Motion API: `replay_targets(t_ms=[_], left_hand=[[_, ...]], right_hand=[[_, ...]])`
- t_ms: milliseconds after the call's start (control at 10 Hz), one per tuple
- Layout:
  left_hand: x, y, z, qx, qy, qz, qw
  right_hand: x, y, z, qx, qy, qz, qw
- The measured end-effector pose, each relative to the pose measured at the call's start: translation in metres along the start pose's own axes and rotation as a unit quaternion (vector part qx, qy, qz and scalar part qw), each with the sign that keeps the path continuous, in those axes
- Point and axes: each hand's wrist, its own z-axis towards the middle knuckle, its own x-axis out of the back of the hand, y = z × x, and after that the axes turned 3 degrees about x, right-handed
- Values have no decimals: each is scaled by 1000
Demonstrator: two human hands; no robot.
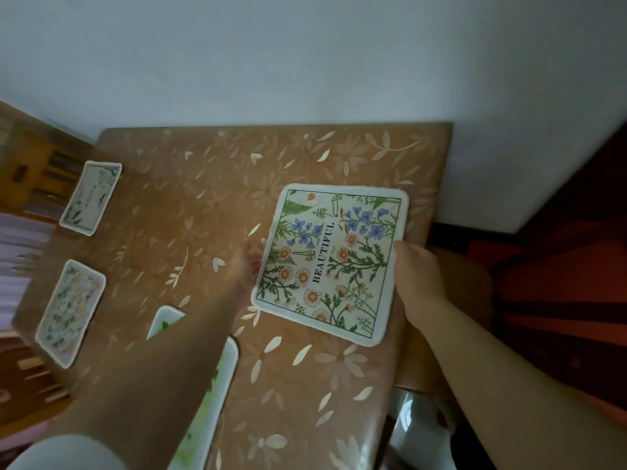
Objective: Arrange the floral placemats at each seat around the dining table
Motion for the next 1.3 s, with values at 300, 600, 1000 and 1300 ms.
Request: replay_targets(t_ms=[300, 600, 1000, 1300], left_hand=[[-2, -1, -1, -5, -8, 15, 1000], [-1, 3, -1, 16, -14, -16, 1000], [11, 7, -8, 25, -17, 14, 999], [57, 37, -78, -22, 18, -43, 999]], right_hand=[[6, 2, -3, -51, 0, 91, 994], [2, 6, -5, -46, -4, 97, 994], [-10, -13, -16, -38, -35, 72, 996], [-50, -83, -71, -35, -111, 62, 991]])
